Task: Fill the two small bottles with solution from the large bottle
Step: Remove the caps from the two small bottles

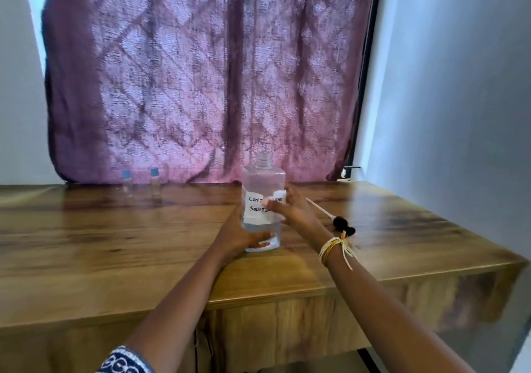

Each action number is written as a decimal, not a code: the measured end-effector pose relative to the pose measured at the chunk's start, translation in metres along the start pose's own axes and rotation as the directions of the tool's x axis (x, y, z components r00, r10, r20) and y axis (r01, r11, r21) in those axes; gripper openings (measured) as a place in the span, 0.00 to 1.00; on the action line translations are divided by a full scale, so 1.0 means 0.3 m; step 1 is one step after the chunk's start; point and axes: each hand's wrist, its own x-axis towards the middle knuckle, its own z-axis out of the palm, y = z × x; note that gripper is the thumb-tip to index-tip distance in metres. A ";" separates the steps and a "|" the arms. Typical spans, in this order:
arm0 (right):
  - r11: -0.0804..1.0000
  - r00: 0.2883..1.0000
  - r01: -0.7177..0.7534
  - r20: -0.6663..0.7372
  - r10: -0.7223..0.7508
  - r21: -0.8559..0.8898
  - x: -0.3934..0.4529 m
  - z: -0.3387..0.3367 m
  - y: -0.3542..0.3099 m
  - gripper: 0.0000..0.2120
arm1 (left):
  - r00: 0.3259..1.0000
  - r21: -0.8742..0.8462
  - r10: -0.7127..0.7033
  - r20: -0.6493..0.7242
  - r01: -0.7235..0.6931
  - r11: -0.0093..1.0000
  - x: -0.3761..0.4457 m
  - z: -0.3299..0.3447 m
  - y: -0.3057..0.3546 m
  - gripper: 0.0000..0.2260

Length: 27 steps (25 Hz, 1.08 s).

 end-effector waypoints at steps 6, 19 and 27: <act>0.986 0.989 0.146 0.041 -0.144 -0.078 0.021 0.038 0.021 0.19 | 0.988 0.500 -0.153 0.037 0.114 0.859 -0.059 -0.168 -0.019 0.31; 0.700 0.714 0.624 -0.111 -0.691 -0.347 0.025 0.374 -0.203 0.15 | 0.973 0.813 -0.193 -0.126 0.213 0.542 -0.049 -0.584 -0.110 0.14; 0.958 0.998 0.040 0.048 -0.028 -0.285 0.396 0.770 0.078 0.12 | 0.906 0.720 -0.180 -0.382 0.414 0.556 0.117 -0.729 -0.249 0.18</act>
